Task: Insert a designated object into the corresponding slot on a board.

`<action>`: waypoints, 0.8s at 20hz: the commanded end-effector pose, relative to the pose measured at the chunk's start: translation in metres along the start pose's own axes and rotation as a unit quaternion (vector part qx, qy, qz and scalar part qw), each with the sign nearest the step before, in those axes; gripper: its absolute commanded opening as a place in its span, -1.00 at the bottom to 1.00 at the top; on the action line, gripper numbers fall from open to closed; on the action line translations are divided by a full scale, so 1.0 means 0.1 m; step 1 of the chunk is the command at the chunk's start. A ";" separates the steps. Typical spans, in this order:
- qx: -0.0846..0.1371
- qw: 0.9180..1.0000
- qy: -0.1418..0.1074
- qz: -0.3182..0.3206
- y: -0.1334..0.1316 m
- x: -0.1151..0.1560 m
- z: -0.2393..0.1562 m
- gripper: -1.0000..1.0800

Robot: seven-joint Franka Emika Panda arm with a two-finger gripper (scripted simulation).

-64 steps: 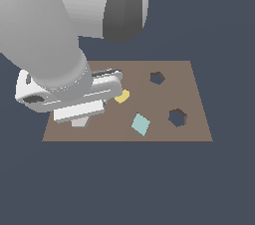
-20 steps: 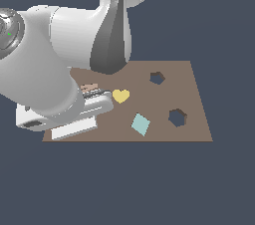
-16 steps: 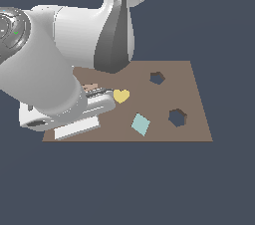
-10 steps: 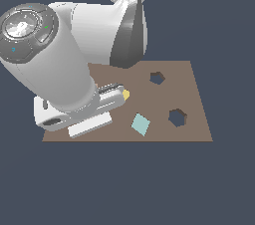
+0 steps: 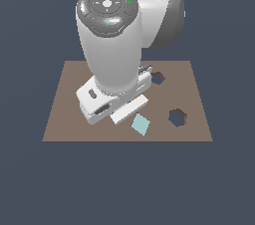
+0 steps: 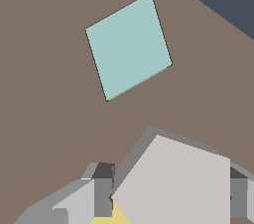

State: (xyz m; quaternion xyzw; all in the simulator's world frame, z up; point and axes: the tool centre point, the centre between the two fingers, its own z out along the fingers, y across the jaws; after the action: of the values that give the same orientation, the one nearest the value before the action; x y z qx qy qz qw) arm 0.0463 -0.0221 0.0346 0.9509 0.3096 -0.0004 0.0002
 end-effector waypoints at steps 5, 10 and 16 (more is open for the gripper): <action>0.000 0.995 0.000 -0.100 -0.76 0.02 -0.03 -1.00; 0.000 0.987 0.000 -0.158 -1.21 -0.04 -0.04 -1.00; 0.000 0.979 0.000 -0.204 -1.56 -0.13 -0.05 -1.00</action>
State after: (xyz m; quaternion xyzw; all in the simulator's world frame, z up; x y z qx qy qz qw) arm -0.0494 0.0919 0.0395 0.8728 0.4881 -0.0011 0.0000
